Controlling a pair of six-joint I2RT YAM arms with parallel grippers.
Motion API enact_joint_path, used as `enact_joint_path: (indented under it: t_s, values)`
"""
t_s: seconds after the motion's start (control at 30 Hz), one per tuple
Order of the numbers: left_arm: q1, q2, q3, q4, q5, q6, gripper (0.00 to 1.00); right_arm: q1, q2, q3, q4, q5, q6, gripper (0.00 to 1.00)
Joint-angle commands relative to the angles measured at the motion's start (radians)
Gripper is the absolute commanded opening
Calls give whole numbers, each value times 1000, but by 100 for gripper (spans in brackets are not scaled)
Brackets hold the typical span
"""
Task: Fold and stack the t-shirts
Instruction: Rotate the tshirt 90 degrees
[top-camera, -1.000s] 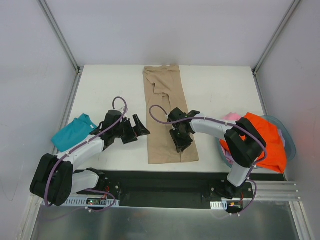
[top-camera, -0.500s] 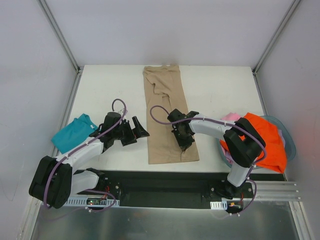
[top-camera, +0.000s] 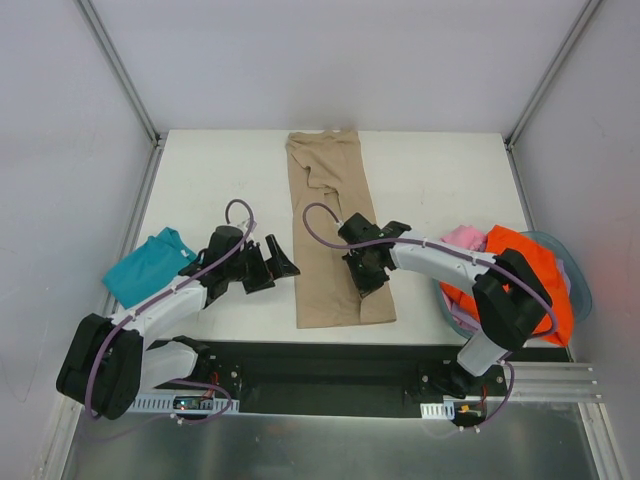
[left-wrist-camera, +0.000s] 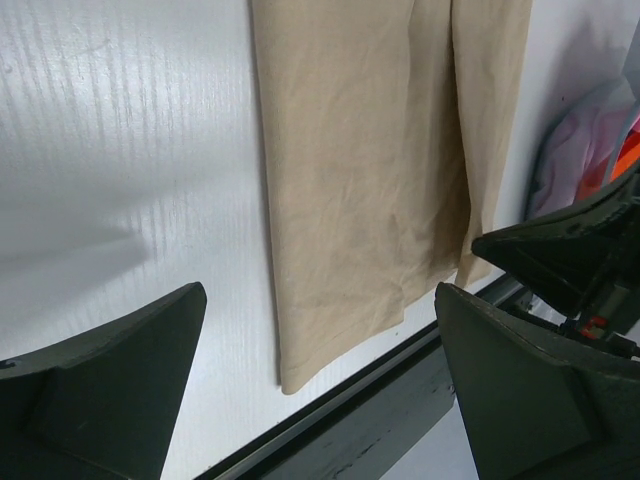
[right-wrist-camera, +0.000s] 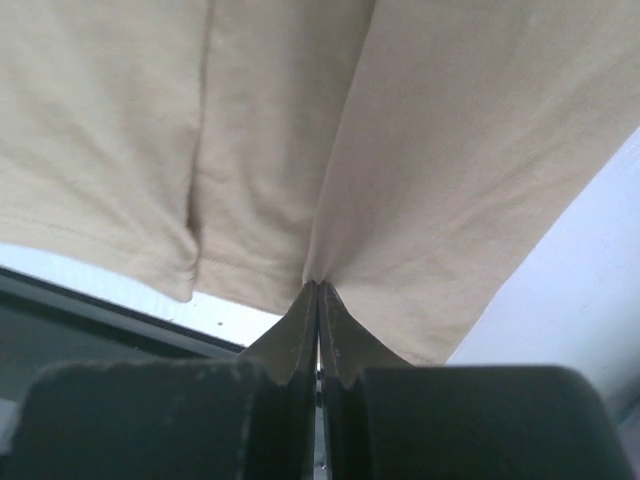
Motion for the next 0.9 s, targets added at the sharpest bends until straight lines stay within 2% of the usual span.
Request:
enact_joint_path:
  t_s: [0.0,0.33,0.87]
  values:
    - [-26,-12,-11,3,22,13,99,8,-77,-4,-22,-55,-3,1]
    - [-117,106,15,4,25,-13,99,19,-55,29,-8,-130,-7,1]
    - [-186,155,15,18,4,-53,99,41,-52,65,27,-191,10,1]
